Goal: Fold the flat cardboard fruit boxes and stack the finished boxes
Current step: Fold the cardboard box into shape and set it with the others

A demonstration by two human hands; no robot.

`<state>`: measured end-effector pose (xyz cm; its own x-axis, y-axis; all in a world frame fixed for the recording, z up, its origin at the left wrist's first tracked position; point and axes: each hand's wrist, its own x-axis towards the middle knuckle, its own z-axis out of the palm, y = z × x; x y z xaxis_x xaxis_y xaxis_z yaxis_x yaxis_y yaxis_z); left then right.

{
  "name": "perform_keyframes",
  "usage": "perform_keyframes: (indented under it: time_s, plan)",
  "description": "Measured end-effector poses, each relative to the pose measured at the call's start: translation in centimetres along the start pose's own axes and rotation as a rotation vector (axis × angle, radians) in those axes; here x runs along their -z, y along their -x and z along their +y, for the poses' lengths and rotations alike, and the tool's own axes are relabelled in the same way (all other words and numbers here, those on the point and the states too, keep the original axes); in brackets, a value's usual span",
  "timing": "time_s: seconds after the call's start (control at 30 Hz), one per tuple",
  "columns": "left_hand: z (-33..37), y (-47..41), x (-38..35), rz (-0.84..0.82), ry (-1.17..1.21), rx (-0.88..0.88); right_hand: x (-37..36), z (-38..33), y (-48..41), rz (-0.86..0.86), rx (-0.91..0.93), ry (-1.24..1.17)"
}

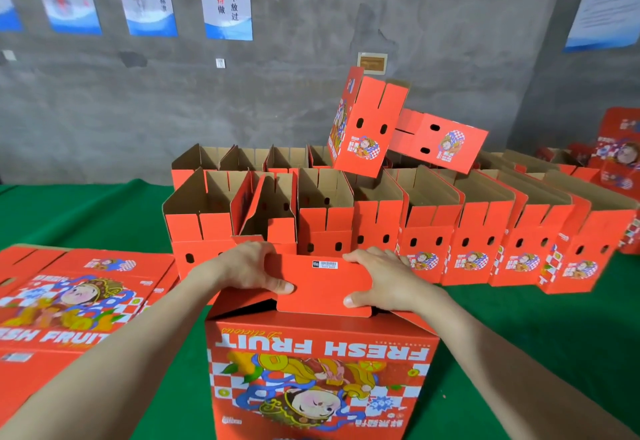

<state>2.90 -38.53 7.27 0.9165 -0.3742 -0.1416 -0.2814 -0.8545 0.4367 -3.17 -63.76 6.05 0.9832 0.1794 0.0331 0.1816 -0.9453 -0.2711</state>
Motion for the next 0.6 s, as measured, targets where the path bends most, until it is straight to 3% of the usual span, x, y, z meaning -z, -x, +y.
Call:
perform_keyframes:
  time_s: [0.33, 0.6]
  plan:
    - [0.1, 0.0, -0.4, 0.059, -0.126, 0.027, -0.6, 0.1, 0.0, 0.112, 0.008, -0.051]
    - [-0.4, 1.1, 0.1, -0.021, 0.185, -0.033, 0.1, 1.1, 0.2, 0.027, 0.026, -0.128]
